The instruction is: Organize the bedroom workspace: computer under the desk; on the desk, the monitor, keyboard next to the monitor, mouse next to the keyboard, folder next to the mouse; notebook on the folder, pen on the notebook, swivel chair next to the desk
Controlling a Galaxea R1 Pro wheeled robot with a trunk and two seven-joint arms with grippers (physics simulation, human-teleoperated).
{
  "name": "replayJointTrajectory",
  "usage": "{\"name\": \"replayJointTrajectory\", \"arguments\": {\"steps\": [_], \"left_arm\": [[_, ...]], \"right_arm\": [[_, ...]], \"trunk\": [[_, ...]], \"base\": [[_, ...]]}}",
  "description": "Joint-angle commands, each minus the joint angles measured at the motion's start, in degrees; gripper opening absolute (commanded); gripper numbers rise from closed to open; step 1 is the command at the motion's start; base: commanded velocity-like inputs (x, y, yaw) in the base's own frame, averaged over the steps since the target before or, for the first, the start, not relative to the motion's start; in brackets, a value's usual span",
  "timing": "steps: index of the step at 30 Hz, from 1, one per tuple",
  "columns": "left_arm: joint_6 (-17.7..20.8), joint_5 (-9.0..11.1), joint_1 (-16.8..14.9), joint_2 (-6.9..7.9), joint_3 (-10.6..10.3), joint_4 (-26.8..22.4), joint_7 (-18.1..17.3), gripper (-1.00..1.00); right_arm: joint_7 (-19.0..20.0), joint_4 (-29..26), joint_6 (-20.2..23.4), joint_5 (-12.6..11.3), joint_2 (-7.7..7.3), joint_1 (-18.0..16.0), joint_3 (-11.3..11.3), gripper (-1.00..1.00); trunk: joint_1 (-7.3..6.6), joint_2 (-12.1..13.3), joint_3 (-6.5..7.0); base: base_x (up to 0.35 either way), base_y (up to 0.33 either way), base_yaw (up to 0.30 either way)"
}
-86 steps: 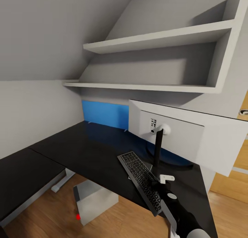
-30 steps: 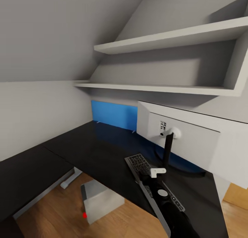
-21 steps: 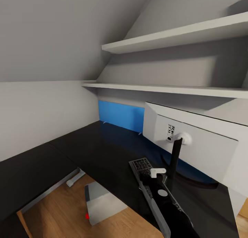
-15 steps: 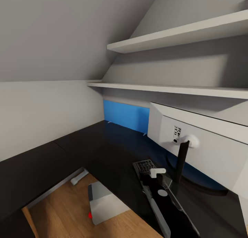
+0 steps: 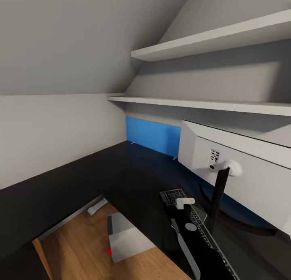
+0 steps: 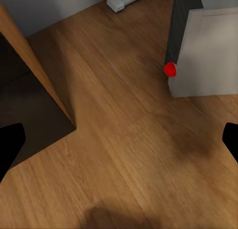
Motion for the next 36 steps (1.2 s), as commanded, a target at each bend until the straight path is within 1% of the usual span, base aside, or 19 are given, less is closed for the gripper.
{"name": "replayJointTrajectory", "arguments": {"steps": [1,11,17,26,36], "left_arm": [[-0.08,0.16,-0.03,-0.01,-0.50,0.01,0.43,1.00],[-0.15,0.16,-0.03,-0.01,-0.50,0.01,0.32,1.00],[-0.17,0.16,-0.03,-0.01,-0.50,0.01,0.25,1.00],[-0.17,0.16,-0.04,-0.02,-0.50,0.01,0.19,1.00],[-0.19,0.16,-0.03,-0.01,-0.50,0.01,0.18,1.00]], "right_arm": [[-0.46,-0.08,0.19,-0.60,-0.04,-0.06,0.19,1.00],[-0.50,-0.10,0.19,-0.60,-0.05,-0.05,0.17,1.00],[-0.29,-0.16,0.12,-0.60,-0.22,-0.06,0.06,1.00],[-0.27,-0.09,0.11,-0.52,-0.39,-0.08,0.05,1.00],[-0.26,-0.05,0.13,-0.37,-0.46,-0.07,0.05,1.00]], "trunk": [[0.00,-0.04,-0.07],[0.00,-0.04,-0.08],[0.00,-0.04,-0.08],[0.00,-0.04,-0.08],[0.00,-0.04,-0.08]], "base": [[0.002,-0.002,0.011],[0.009,0.001,0.003],[0.156,0.062,0.000],[0.054,0.020,0.000],[0.166,0.079,0.000]]}}
